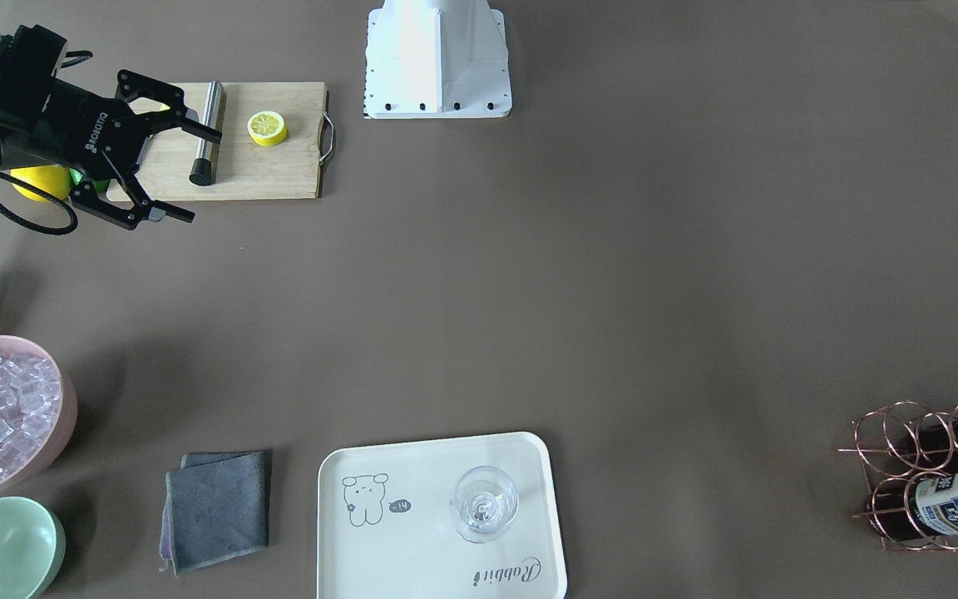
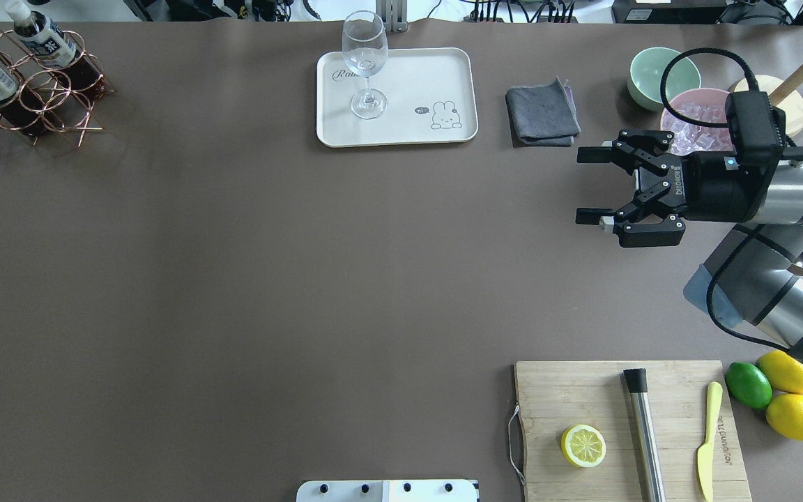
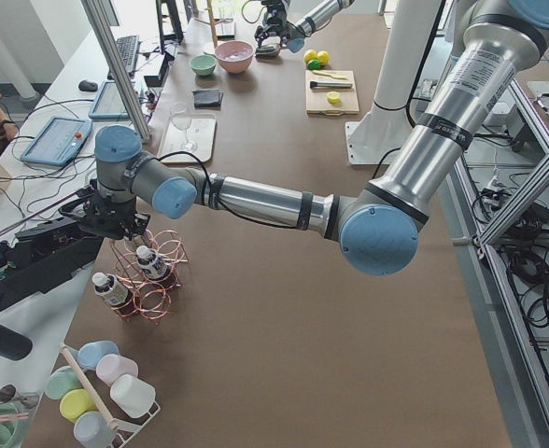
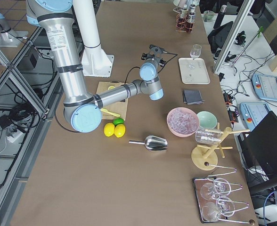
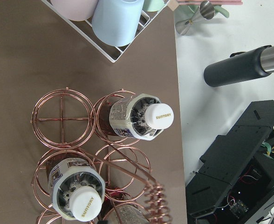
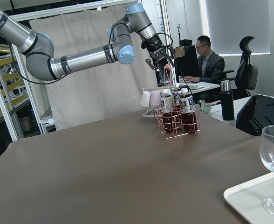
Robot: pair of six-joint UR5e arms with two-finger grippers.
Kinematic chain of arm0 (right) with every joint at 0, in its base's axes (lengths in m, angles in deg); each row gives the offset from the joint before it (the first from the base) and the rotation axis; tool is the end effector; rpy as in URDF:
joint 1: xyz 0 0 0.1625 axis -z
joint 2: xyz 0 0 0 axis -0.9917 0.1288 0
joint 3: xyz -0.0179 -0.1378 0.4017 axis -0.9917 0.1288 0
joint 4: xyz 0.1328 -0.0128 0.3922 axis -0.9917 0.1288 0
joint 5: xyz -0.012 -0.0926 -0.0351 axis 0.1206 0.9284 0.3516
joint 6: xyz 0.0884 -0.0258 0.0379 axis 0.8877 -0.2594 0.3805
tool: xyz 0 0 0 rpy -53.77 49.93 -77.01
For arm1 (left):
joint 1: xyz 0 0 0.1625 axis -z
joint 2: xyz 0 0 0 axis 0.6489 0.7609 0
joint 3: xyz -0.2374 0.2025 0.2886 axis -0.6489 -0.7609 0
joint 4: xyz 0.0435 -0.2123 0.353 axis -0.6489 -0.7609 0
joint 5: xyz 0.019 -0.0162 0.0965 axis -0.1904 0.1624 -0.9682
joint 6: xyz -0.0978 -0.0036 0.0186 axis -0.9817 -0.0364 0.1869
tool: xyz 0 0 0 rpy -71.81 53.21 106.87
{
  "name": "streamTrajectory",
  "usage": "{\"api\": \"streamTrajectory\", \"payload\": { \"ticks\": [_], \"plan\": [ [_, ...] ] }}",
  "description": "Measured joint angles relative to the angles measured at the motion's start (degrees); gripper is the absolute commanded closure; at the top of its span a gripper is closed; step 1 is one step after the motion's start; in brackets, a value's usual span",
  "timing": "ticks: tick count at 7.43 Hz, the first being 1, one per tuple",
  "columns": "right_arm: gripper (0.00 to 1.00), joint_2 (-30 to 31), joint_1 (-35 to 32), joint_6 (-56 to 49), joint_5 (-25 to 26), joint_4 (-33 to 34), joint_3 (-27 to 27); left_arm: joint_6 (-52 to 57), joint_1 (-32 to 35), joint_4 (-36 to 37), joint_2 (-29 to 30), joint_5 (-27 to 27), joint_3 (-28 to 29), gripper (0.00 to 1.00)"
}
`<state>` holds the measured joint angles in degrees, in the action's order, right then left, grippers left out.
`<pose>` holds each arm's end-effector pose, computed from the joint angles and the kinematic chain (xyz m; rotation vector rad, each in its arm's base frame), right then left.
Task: Take tea from basket to plate
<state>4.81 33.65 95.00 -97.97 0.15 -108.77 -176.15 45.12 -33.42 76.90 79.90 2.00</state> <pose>-0.2674 -0.4299 0.3541 1.4175 -1.5942 -0.6285 -0.0157 -0.7252 0.4706 -0.2903 0.9058 -1.5588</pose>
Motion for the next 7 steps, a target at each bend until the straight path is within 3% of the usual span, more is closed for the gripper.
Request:
{"api": "streamTrajectory", "payload": {
  "ticks": [1, 7],
  "plan": [
    [0.01, 0.08, 1.41, 0.52, 2.18, -3.2, 1.14, -0.3, -0.44, -0.4, 0.02, 0.0, 0.07, 0.99],
    [0.0, 0.03, 5.73, 1.38, 3.45, -4.58, 3.52, -0.37, 1.02, -0.16, 0.11, 0.21, -1.76, 1.0]
  ]
}}
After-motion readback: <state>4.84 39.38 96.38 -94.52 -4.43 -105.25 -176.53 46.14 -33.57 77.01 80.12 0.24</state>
